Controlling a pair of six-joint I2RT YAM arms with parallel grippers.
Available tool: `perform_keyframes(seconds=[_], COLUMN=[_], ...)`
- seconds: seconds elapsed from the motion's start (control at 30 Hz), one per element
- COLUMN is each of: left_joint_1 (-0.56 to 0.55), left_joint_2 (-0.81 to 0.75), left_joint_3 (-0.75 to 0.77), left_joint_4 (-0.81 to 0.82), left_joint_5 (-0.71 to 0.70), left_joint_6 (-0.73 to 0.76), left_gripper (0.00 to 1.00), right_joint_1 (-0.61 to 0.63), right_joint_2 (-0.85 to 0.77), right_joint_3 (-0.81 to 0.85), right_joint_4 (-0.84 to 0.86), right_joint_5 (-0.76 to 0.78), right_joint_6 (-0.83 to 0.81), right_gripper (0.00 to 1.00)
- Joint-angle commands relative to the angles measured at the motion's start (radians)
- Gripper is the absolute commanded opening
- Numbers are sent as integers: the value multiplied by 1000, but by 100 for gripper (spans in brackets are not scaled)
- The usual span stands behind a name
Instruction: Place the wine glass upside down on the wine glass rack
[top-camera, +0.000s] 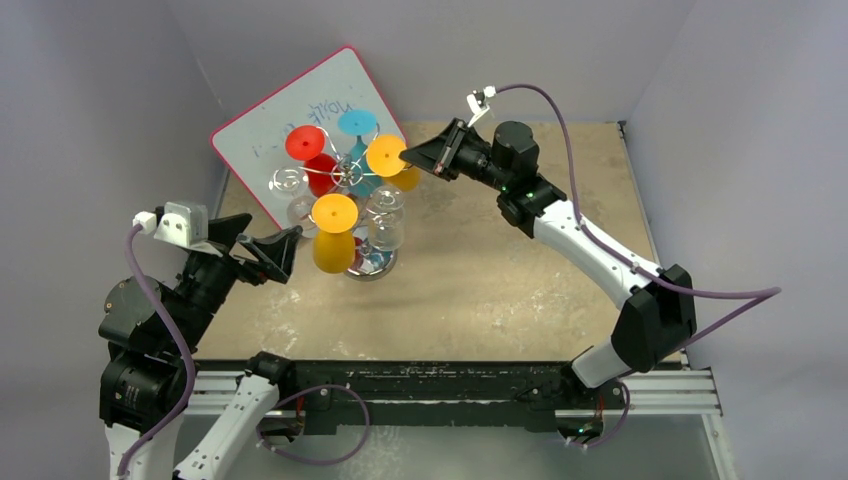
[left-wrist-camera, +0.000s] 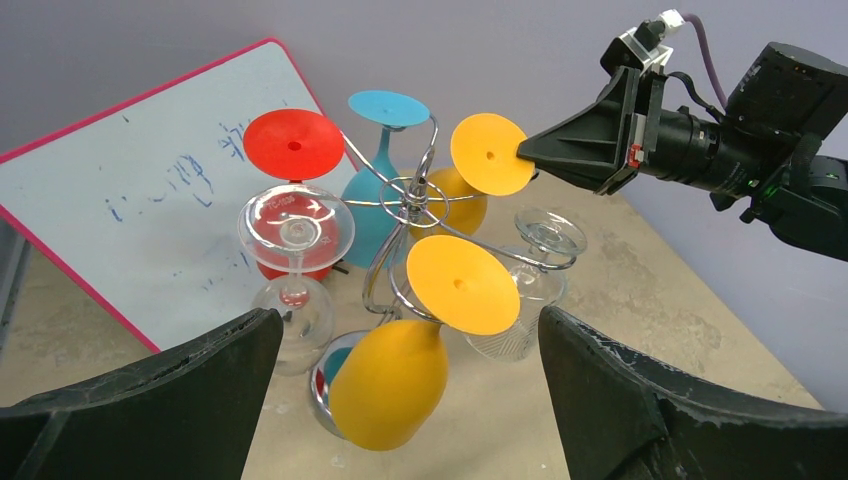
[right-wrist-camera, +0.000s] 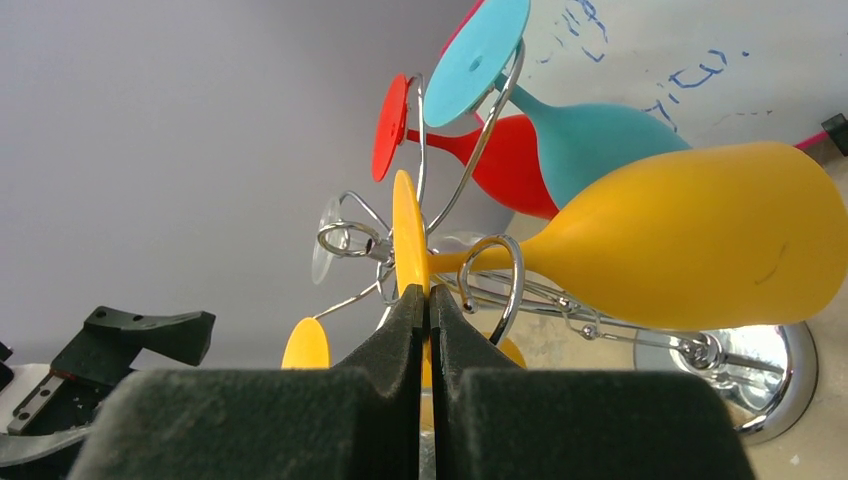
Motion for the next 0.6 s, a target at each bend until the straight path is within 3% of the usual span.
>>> perform_keyframes(seconds=[0.0, 0.57], left_joint_1=[4, 5], left_joint_2=[1, 7], left_joint_3=[1, 1], left_joint_4=[24, 25], left_joint_5=[-13, -3], left_joint_6=[18, 16], left_gripper=[100, 100], right_joint_1=[1, -11], right_joint_2=[-35, -113], right_joint_3=[51, 20], right_joint_4=[20, -35], right_joint_5=[-8, 66], right_joint_6=[-23, -36], right_gripper=[0, 0])
